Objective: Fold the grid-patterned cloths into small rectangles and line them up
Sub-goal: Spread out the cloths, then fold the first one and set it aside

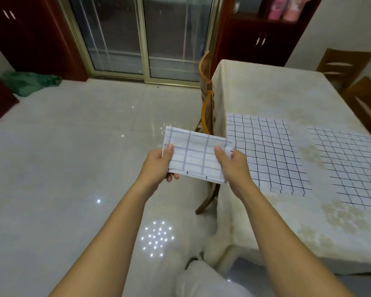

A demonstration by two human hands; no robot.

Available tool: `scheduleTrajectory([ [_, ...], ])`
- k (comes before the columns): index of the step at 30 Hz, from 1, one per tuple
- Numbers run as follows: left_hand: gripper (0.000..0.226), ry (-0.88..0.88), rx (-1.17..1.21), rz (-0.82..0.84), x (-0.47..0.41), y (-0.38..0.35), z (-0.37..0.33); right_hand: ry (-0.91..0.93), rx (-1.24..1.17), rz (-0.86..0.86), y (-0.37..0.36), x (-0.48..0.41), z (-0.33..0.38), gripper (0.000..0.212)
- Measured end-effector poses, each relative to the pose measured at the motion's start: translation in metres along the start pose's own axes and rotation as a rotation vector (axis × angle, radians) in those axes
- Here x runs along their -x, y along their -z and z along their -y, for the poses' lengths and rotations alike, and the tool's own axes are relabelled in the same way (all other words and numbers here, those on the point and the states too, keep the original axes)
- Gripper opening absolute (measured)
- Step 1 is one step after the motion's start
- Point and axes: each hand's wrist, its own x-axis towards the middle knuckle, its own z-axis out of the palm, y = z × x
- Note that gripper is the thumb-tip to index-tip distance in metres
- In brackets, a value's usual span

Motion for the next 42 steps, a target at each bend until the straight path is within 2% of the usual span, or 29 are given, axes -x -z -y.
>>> scheduleTrajectory([
  [4, 0.042, 0.052, -0.014, 0.122, -0.047, 0.013, -0.007, 0.006, -0.002, -0.091, -0.016, -0.035, 0.003, 0.011],
  [7, 0.039, 0.098, -0.064, 0.184, -0.089, 0.032, -0.021, 0.024, 0.014, -0.081, -0.031, -0.076, 0.012, 0.011],
  [12, 0.036, 0.116, -0.117, 0.130, -0.171, 0.062, -0.060, 0.052, -0.009, -0.020, -0.064, -0.168, 0.047, 0.017],
  [16, 0.035, 0.057, -0.091, 0.035, -0.237, 0.069, -0.086, 0.051, -0.016, -0.029, -0.082, -0.234, 0.074, 0.018],
  [19, 0.034, 0.034, -0.054, 0.036, -0.282, 0.069, -0.095, 0.037, 0.034, -0.022, -0.087, -0.272, 0.078, 0.022],
  [26, 0.038, 0.030, -0.028, 0.130, -0.395, 0.073, -0.096, 0.027, 0.069, -0.148, -0.117, -0.370, 0.082, 0.036],
  [32, 0.045, -0.030, -0.045, 0.226, -0.521, 0.095, -0.119, 0.113, 0.144, -0.275, -0.149, -0.474, 0.110, 0.034],
  [38, 0.041, -0.072, -0.076, 0.297, -0.642, 0.115, -0.166, 0.092, 0.196, -0.418, -0.179, -0.572, 0.153, 0.034],
  [42, 0.044, -0.101, -0.103, 0.341, -0.705, 0.114, -0.177, 0.087, 0.193, -0.497, -0.190, -0.619, 0.155, 0.038],
])
